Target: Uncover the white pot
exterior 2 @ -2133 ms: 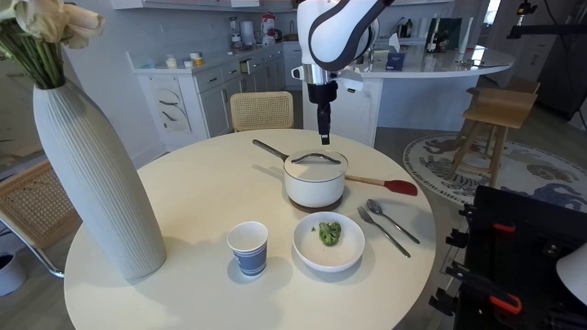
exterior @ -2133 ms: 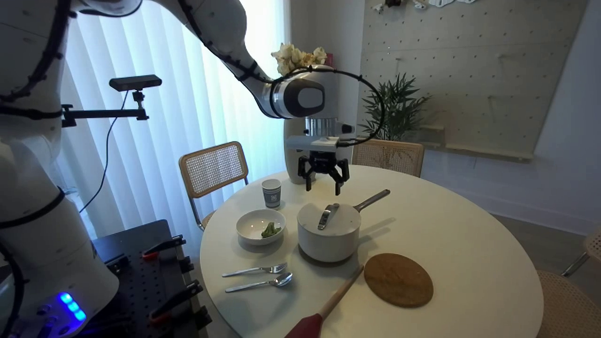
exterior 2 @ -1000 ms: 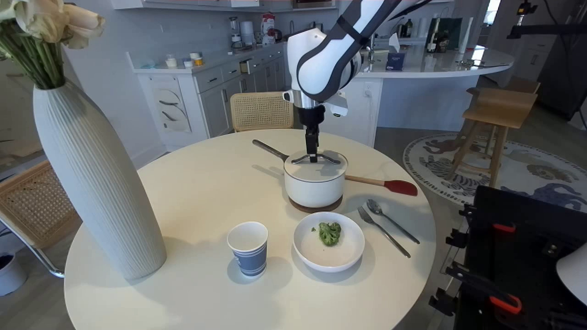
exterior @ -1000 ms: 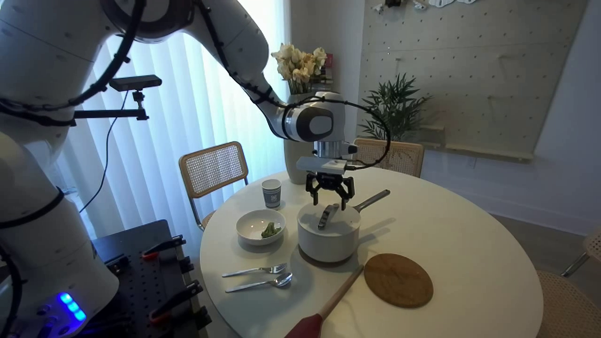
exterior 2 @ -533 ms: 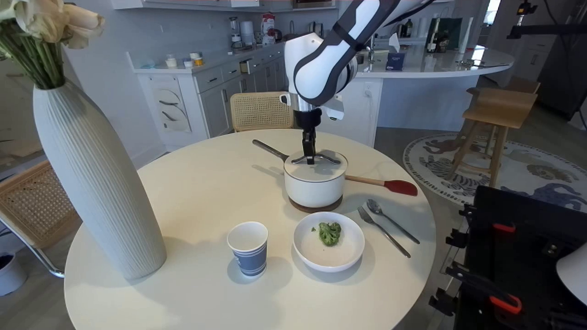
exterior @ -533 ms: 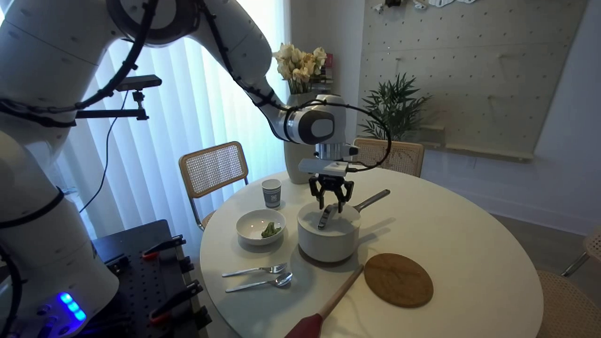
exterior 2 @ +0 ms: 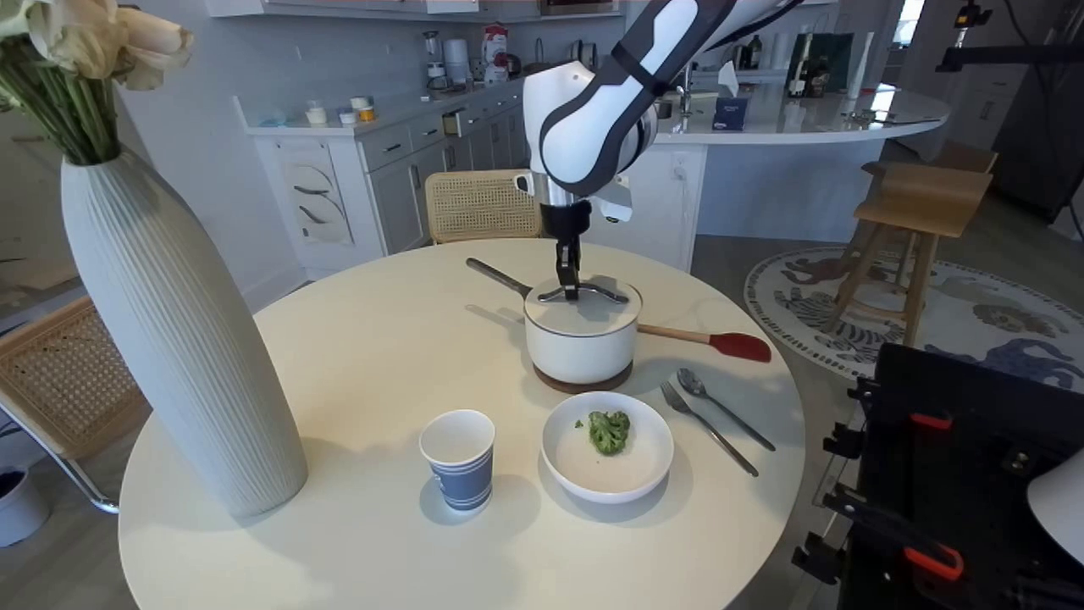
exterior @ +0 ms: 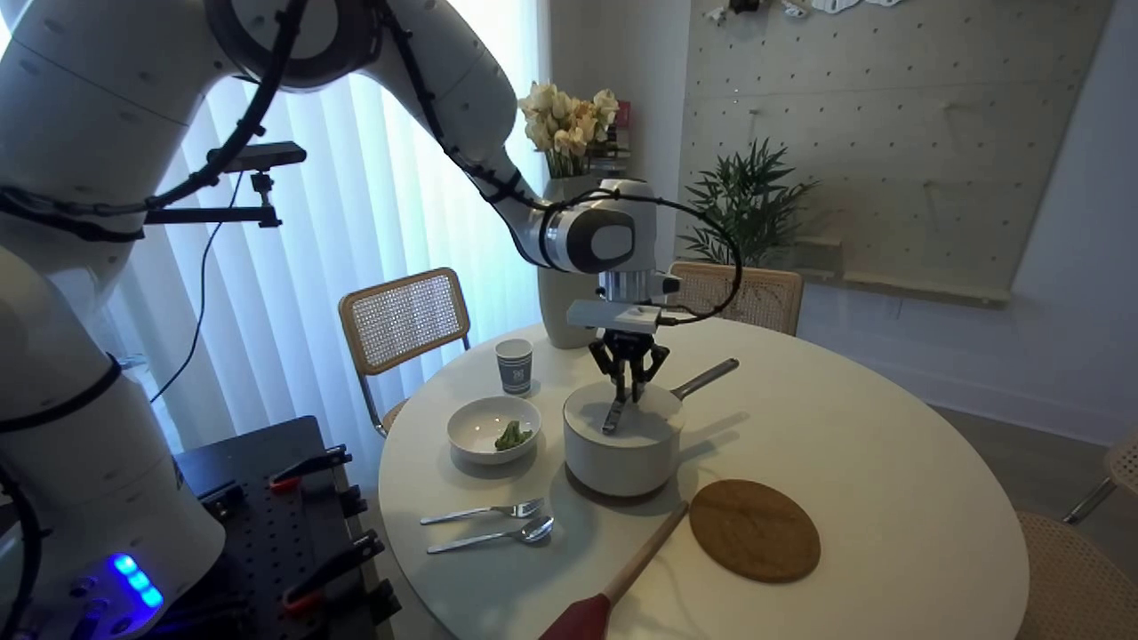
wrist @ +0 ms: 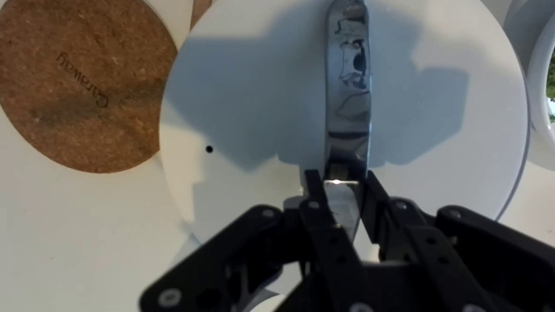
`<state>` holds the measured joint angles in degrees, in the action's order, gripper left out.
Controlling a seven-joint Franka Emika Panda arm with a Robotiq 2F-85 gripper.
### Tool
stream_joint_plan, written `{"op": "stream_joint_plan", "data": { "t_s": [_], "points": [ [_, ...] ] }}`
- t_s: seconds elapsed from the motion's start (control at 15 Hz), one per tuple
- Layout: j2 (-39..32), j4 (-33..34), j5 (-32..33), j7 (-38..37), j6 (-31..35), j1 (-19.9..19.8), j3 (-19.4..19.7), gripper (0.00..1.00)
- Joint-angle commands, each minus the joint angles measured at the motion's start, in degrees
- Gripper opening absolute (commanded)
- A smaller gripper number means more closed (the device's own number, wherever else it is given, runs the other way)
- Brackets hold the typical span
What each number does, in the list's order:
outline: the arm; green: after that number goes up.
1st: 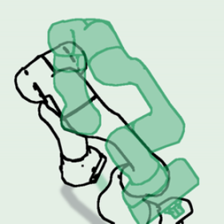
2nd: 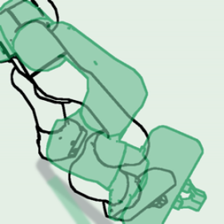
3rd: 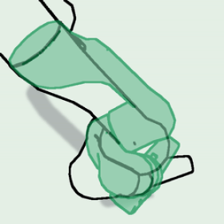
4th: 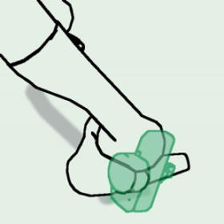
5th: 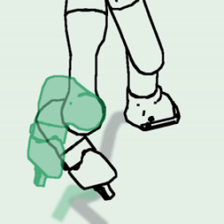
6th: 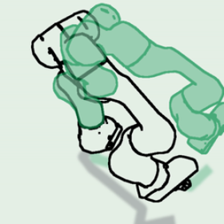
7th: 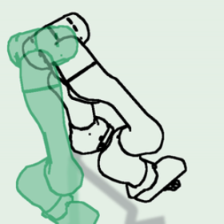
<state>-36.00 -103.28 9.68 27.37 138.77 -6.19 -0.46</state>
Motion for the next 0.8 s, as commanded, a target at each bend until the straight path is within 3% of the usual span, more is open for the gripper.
{"op": "stream_joint_plan", "data": {
  "t_s": [0.0,0.73],
  "points": [
    [-0.58,1.57,0.29,-2.02,-0.05,0.24,-0.1,0.06],
    [1.1,4.74,0.13,-3.82,-3.43,-0.4,1.05,0.06]
  ]
}}
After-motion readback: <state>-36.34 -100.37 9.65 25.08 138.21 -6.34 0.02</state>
